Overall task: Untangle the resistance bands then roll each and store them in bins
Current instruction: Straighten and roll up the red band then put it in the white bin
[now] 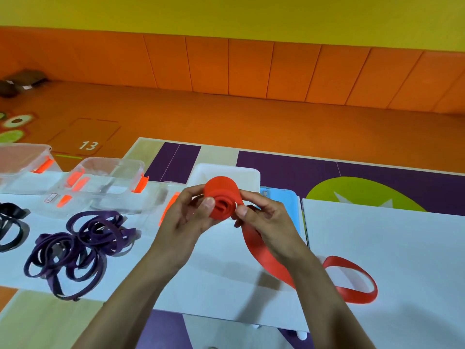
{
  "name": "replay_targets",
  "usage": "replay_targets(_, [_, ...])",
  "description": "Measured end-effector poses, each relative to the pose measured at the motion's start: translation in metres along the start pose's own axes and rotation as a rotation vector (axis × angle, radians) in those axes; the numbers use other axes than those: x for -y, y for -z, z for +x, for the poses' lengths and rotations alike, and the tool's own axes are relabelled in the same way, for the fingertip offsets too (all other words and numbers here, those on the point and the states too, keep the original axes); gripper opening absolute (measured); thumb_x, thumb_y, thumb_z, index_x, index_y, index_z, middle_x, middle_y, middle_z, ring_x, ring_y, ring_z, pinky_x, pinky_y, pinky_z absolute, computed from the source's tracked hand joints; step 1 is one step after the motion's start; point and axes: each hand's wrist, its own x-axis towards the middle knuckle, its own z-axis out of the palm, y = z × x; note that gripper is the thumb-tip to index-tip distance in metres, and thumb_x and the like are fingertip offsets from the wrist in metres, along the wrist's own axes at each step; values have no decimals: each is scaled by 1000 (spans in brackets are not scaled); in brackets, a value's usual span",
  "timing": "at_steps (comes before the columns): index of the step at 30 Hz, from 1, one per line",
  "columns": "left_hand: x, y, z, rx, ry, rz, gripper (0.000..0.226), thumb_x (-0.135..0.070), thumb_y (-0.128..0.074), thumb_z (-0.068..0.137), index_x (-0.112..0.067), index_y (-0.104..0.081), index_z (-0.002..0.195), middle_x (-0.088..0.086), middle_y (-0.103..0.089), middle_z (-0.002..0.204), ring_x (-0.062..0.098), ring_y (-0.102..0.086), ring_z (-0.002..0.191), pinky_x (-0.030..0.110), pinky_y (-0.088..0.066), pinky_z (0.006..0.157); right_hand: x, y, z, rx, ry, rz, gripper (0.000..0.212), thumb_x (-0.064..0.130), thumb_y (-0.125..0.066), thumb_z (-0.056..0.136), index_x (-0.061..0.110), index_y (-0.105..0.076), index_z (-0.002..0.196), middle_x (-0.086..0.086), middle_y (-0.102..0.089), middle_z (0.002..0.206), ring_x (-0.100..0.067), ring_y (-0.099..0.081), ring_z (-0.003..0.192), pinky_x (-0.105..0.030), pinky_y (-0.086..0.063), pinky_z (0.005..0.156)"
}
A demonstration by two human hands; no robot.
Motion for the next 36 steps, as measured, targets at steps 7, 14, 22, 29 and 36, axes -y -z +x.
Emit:
replay_targets(7, [11,-4,0,54,98,30,45,-45,-53,101,-13,-51,132,6,-70,124,25,-71,114,45,-52,105,-5,-9,-1,-81,31,-68,40,33,-76,82,30,-71,122,5,-76,109,-15,-69,89,-26,-56,80])
replay_targets(14, [-14,24,11,216,73,341,57,-25,-68,96,-37,-45,146,-9,-56,139,18,-70,104,30,-59,80,3,8,5,-38,36,-439,45,39,-81,82,34,-67,124,19,-66,115,-2,-61,109,-17,-47,91])
replay_targets(22, [-41,30,21,344,-59,493,44,-25,-75,88,-34,-58,129,-12,-67,113,21,-70,95,24,-55,75,24,2,1,-81,240,-563,58,45,-88,72,41,-66,125,19,-59,116,-7,-59,111,-23,-53,87])
replay_targets(29, [-40,11,29,189,-234,339,44,-29,-73,89,-30,-55,129,-7,-66,116,25,-73,89,24,-57,77,25,16,22,160,20,-233,47,42,-80,78,35,-63,121,2,-66,106,-22,-61,90,-34,-52,81])
replay_targets(36, [-20,22,35,-6,-193,219,46,-34,-75,89,-22,-56,129,2,-67,120,26,-76,85,31,-61,75,-70,42,36,-29,-163,-674,24,5,-58,94,28,-65,92,6,-52,79,-5,-47,57,-24,-40,63])
